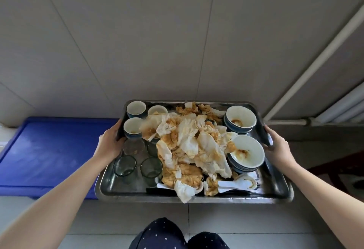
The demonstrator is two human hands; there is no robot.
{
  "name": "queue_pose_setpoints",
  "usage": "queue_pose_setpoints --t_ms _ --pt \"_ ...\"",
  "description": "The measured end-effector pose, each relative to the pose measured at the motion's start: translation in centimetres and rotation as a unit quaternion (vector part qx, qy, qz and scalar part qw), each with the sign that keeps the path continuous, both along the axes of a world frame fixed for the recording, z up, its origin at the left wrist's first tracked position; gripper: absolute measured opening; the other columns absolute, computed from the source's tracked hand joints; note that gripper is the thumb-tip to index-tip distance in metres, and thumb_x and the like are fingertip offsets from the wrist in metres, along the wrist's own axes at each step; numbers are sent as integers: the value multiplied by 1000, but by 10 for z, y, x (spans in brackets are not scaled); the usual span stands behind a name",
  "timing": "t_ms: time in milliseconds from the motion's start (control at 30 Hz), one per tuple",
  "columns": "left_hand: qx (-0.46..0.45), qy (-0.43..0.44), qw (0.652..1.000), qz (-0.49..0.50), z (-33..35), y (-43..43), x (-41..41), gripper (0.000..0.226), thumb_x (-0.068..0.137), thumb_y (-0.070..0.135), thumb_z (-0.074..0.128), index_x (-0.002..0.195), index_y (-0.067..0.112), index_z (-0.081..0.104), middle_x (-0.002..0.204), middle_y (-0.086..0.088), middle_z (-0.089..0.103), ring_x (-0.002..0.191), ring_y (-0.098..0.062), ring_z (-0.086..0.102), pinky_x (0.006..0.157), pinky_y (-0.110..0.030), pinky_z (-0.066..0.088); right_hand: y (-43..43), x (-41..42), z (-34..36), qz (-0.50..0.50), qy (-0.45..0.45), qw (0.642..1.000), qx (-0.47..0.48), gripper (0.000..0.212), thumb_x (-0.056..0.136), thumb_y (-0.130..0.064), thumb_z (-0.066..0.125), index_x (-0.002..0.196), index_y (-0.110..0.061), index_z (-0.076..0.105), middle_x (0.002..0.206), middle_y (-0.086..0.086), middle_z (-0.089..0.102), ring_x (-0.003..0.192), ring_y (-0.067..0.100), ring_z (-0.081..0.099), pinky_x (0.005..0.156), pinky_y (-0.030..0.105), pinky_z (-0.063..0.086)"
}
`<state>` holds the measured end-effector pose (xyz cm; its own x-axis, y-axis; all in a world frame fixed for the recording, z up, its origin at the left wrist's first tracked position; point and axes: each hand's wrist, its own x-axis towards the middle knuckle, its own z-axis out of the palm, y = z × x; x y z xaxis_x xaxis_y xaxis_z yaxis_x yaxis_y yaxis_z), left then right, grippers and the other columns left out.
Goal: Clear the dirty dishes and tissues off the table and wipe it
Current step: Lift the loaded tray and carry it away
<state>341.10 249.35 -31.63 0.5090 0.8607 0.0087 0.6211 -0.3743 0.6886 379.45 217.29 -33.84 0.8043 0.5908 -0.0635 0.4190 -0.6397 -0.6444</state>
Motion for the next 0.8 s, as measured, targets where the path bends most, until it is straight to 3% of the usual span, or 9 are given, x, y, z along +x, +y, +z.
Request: queue_pose_setpoints --t_ms 133,267,400,600,800 --pt "-16 -2 1000 6 -63 7 7 74 87 5 63 148 37 34 119 -4 68 112 -31 60 80 -32 43 10 12 -59 3 -4 1000 -9 69 81 -9 73 142 -13 41 136 13 54 125 31 50 98 37 40" --pt "-27 -3 1000 3 -114 19 15 75 89 7 63 149 38 31 122 -7 67 116 -34 58 84 -37 44 19 17 -112 2 19 1000 14 71 79 -10 76 141 -22 44 128 7 61 118 25 55 91 31 40" --pt "-23 -12 1000 15 -154 27 23 73 89 9 65 148 36 33 121 -9 66 113 -35 59 83 -37 45 26 26 -159 -2 25 999 41 71 78 -10 76 141 -22 44 128 6 61 117 23 56 94 33 42" --pt "-28 -23 999 9 -191 29 26 69 90 8 64 148 29 34 127 -10 63 119 -33 55 100 -48 43 35 28 -199 1 31 998 52 67 81 -7 70 141 -21 44 132 6 58 120 24 54 94 32 39" --pt "-46 -14 999 18 -211 37 15 66 92 8 61 148 30 33 126 -10 62 118 -33 56 100 -48 43 43 16 -223 -5 49 997 52 68 83 -3 67 142 -21 42 132 7 57 118 17 50 95 30 35"
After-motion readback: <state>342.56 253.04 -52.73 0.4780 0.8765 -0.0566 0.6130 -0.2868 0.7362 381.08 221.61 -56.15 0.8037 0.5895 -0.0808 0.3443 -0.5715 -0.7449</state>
